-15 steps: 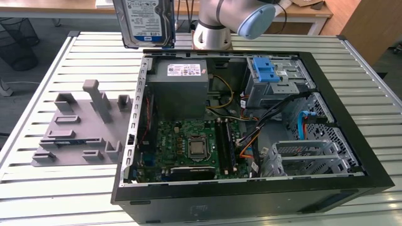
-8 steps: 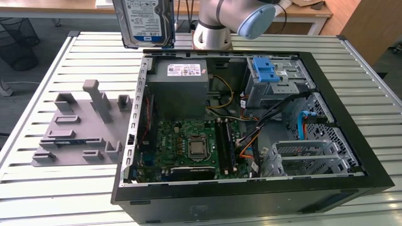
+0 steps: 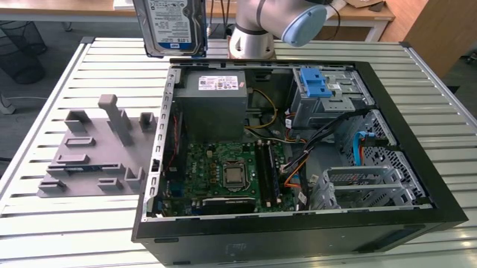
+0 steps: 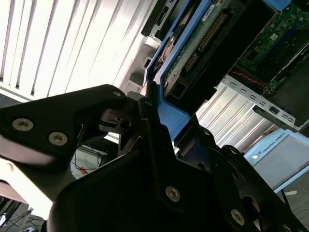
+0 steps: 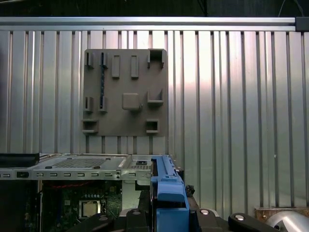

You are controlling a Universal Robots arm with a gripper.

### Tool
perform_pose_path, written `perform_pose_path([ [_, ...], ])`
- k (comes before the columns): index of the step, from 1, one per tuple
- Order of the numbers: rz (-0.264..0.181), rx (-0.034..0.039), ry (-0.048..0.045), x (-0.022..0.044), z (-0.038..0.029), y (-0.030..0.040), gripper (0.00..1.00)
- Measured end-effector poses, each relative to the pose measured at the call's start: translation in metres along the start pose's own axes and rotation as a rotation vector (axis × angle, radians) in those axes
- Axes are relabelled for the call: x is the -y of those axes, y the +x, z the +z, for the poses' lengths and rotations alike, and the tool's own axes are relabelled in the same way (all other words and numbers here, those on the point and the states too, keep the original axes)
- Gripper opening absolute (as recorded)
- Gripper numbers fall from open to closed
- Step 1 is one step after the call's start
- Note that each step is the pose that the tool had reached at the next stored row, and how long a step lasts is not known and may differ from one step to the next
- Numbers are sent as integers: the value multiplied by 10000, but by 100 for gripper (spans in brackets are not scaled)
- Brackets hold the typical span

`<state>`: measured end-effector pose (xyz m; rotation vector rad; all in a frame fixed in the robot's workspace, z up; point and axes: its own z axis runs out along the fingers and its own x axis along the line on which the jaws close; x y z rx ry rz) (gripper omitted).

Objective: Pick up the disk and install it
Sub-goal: 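Pick up the disk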

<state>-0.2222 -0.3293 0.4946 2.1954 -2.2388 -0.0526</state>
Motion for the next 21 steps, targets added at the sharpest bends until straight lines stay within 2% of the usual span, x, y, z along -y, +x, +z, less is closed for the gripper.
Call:
perform_pose_path([
  [21,0,1,1,-13,1,0,37],
])
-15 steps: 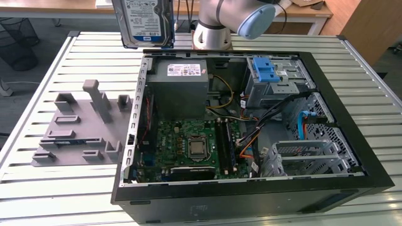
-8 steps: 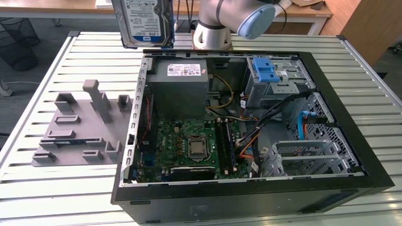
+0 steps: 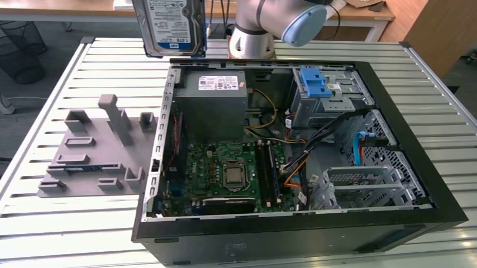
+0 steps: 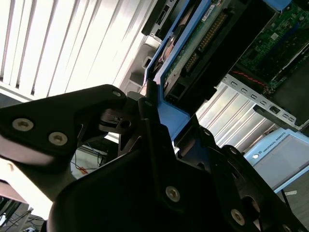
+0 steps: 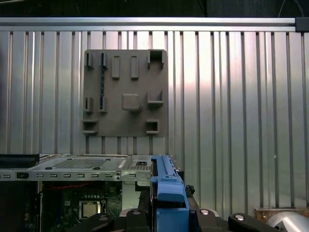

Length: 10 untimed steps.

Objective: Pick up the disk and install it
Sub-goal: 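Pick up the disk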

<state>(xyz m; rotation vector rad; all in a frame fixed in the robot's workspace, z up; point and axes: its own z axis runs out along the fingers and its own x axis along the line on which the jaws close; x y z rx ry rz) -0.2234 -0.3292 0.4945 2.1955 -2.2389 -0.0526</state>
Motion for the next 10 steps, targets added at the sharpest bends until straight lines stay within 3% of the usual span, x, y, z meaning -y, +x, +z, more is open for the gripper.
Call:
perform_pose_path([
  [10,0,0,0,43,-1,-1,37],
])
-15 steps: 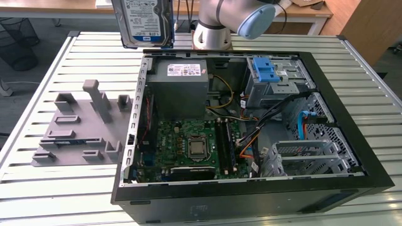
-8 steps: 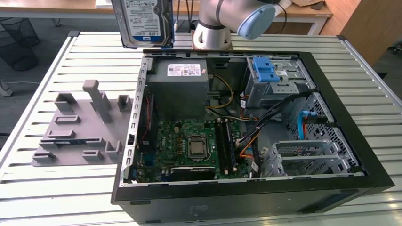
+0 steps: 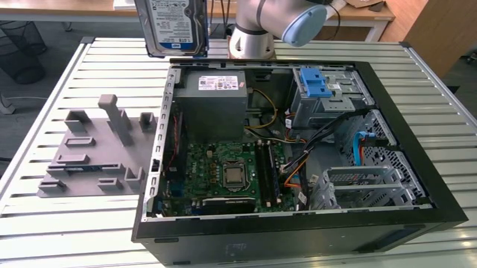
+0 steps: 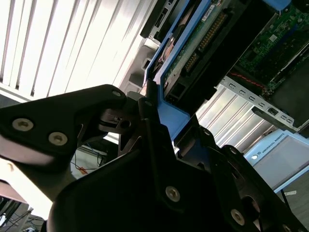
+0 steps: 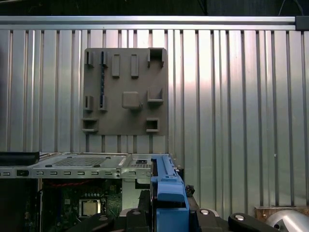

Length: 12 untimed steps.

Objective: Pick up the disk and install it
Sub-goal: 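Pick up the disk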

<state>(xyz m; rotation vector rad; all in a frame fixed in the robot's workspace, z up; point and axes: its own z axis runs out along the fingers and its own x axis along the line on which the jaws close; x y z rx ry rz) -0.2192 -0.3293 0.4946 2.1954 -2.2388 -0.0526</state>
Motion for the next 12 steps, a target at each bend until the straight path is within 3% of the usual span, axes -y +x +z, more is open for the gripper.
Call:
perform_pose_path([
  [12,0,0,1,56,-1,-1,37],
])
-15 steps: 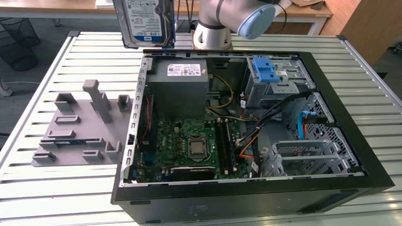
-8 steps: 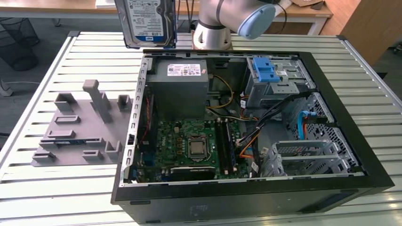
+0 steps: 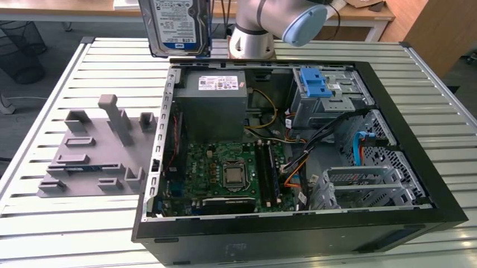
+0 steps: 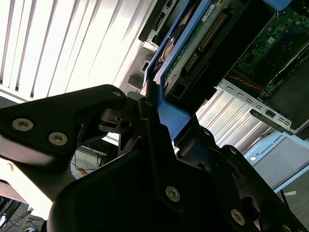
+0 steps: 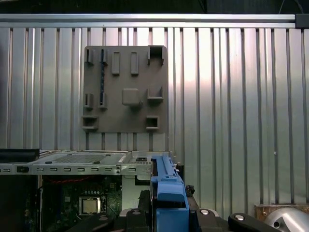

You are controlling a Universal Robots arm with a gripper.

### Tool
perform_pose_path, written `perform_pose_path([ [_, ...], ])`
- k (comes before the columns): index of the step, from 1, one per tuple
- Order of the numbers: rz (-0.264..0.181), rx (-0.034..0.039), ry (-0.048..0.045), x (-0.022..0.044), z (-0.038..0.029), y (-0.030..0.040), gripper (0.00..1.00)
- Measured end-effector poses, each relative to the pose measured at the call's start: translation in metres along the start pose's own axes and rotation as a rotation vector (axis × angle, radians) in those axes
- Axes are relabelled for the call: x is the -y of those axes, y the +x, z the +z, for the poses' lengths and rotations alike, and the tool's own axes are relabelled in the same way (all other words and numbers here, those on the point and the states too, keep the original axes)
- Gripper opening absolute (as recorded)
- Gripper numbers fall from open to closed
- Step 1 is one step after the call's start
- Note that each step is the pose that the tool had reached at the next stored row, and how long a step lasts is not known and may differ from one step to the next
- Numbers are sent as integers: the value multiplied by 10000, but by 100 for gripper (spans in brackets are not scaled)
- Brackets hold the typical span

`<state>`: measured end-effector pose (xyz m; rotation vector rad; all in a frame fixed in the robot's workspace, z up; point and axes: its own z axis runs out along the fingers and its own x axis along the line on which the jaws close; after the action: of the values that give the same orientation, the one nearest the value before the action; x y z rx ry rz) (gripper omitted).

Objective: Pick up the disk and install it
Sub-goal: 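Pick up the disk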

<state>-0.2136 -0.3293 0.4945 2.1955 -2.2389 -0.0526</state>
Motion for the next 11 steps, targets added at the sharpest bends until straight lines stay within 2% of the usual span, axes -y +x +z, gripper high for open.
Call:
perform_pose_path([
  [11,0,1,1,56,-1,-1,37],
])
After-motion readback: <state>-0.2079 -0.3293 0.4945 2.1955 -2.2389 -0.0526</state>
